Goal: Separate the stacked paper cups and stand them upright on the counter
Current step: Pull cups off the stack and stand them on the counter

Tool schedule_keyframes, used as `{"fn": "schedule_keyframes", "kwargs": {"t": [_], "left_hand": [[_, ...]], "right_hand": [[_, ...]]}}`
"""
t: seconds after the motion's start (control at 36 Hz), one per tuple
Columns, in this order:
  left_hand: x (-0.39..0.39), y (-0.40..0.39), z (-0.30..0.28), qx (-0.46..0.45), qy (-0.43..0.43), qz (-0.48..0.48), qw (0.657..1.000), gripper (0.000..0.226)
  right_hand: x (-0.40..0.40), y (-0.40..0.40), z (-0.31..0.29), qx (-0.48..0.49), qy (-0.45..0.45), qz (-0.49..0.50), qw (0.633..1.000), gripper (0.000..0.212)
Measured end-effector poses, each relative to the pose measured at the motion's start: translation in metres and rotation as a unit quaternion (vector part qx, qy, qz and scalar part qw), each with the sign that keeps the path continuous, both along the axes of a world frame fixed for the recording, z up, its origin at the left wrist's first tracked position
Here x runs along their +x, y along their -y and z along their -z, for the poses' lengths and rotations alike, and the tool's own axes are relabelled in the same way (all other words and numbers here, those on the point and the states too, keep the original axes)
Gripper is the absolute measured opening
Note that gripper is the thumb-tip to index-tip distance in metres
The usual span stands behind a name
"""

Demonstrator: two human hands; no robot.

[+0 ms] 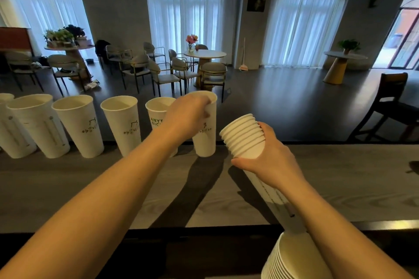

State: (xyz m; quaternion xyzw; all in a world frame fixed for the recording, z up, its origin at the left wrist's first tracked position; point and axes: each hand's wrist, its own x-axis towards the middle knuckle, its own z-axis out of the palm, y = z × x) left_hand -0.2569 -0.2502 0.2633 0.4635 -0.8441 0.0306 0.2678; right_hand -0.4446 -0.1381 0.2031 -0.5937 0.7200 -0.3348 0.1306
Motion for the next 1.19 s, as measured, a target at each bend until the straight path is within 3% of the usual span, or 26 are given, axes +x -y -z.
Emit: {"fn": "schedule_keyframes", "kwargs": {"t": [0.11,0.33,0.42,0.53,0.61,0.69,0.86,1.06,1.19], "left_hand": [[-0.002,0.016,0.022,-0.04,0.086,-0.013,0.995,0.004],[0.0,0.039,0.037,-0.092,0.109,-0.016,0.99,0.034],[0.002,0.036,0.031,-0.051,0.069,0.001,0.996,0.044],[-0.001,0.015,0.014,-0.085,-0.044,0.044,0.994,0.042],[-0.012,-0.021,-0.001,0.088,-0.166,0.136,0.973,0.037],[-0.022,-0.046,-0.013,0.245,-0.159,0.207,0.934,0.041],[-0.028,-0.046,-0.014,0.304,-0.174,0.165,0.922,0.021],[-0.037,-0.047,-0.018,0.291,-0.236,0.136,0.917,0.006],[-0.039,-0.028,-0.033,0.131,-0.264,0.072,0.953,0.023]], "right_hand": [[0.0,0.003,-0.001,-0.007,0.019,-0.02,1.0,0.104],[0.001,0.011,-0.001,-0.042,0.021,-0.045,0.998,0.104],[0.001,0.014,-0.001,-0.05,0.007,-0.048,0.998,0.105],[-0.004,0.017,0.001,-0.054,-0.011,-0.052,0.997,0.109],[-0.007,0.017,0.001,-0.062,-0.017,-0.059,0.996,0.108],[-0.011,0.015,0.0,-0.067,-0.025,-0.065,0.995,0.101],[-0.018,0.008,0.002,-0.056,-0.046,-0.059,0.996,0.109],[-0.033,0.001,0.001,-0.054,-0.069,-0.052,0.995,0.108],[-0.055,0.0,0.001,-0.04,-0.097,-0.004,0.994,0.11]]}}
